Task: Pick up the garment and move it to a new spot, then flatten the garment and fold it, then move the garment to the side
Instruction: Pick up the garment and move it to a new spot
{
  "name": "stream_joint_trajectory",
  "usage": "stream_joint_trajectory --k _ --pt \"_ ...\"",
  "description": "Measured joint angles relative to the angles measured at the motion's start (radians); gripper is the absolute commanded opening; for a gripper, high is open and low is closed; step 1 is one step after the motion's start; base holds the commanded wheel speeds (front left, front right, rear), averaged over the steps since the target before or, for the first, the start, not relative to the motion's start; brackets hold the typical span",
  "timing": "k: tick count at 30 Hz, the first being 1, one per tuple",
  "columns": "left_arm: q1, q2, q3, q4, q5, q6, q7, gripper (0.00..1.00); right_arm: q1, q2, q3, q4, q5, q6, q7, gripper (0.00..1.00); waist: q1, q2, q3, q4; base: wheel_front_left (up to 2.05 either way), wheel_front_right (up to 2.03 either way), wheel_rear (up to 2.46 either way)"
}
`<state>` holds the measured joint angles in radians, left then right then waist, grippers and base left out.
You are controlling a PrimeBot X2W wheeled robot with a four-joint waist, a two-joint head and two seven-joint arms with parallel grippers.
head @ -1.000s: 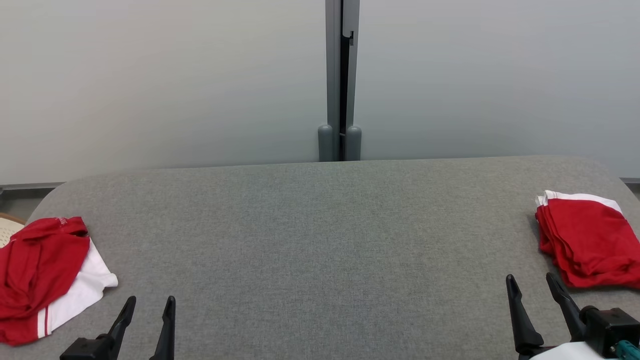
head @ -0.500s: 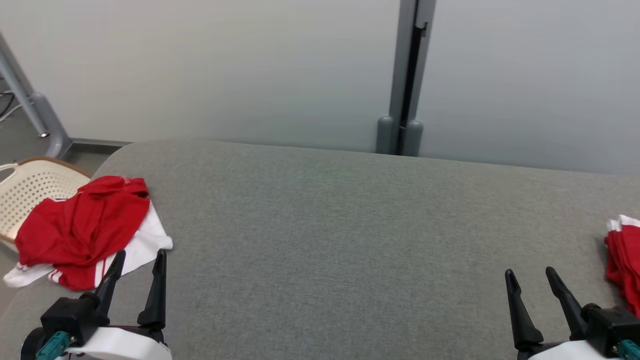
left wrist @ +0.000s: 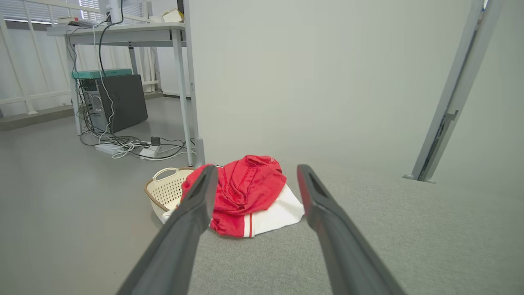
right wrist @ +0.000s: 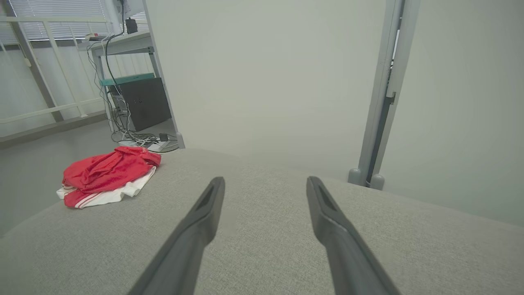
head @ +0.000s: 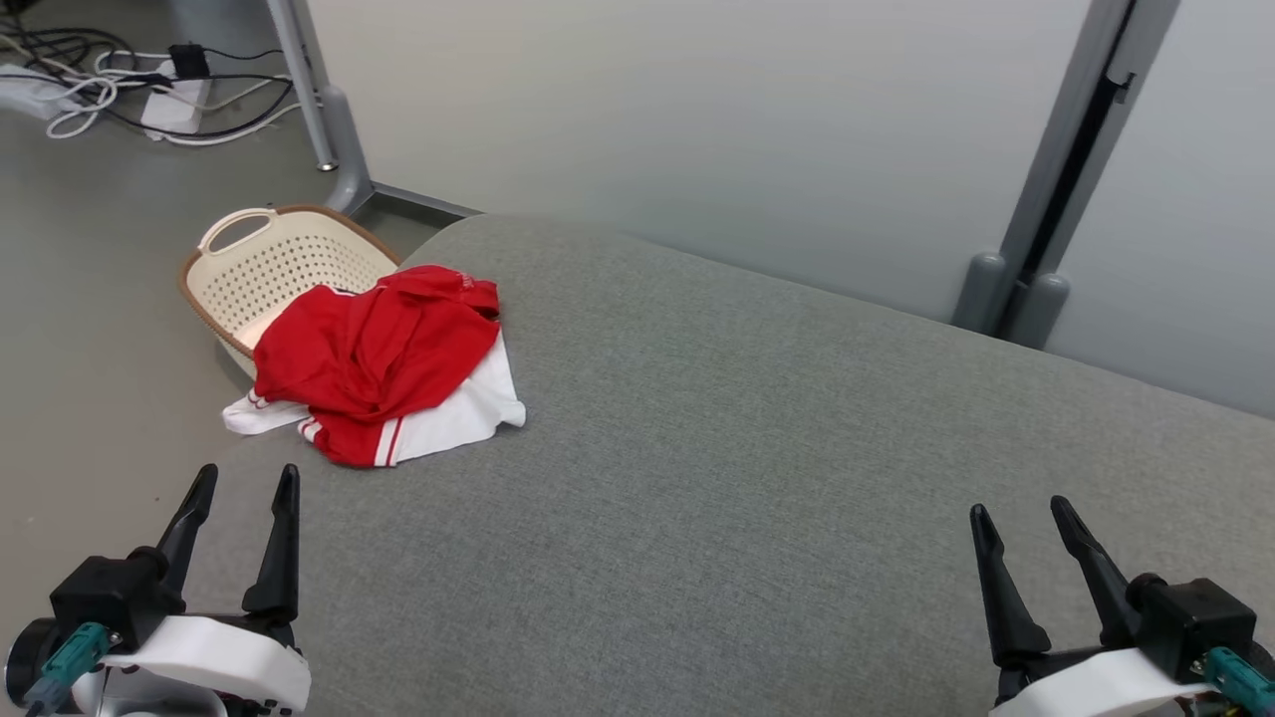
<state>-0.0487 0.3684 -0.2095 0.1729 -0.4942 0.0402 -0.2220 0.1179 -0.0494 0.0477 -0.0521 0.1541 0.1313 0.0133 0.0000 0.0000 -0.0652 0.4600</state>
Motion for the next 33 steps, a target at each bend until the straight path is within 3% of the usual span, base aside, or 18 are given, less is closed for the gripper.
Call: stream_joint_trajectory --k 12,19,28,33 --pt "0.000 0.002 0.020 0.030 -0.011 -0.006 -0.022 1.00 -0.043 0.000 0.019 0.014 -0.008 0.000 0.006 1.00 0.0000 0.0000 0.021 0.038 0.00 0.00 0.00" --pt "-0.076 -0.013 -0.015 0.109 -0.017 -0.048 -0.015 1.00 -0.043 0.000 0.006 -0.010 -0.025 0.000 0.022 1.00 0.0000 0.0000 0.048 0.038 0.00 0.00 0.00" --pt "-0.357 -0.077 -0.043 0.389 -0.076 -0.141 -0.016 1.00 -0.160 0.001 0.022 -0.100 -0.114 0.000 0.091 1.00 0.0000 0.0000 0.207 -0.010 0.00 0.00 0.00" --pt "-0.528 -0.101 -0.082 0.581 -0.125 -0.167 -0.025 1.00 -0.229 0.001 0.026 -0.134 -0.157 0.000 0.113 1.00 -0.0001 0.0000 0.326 -0.043 0.00 0.00 0.00"
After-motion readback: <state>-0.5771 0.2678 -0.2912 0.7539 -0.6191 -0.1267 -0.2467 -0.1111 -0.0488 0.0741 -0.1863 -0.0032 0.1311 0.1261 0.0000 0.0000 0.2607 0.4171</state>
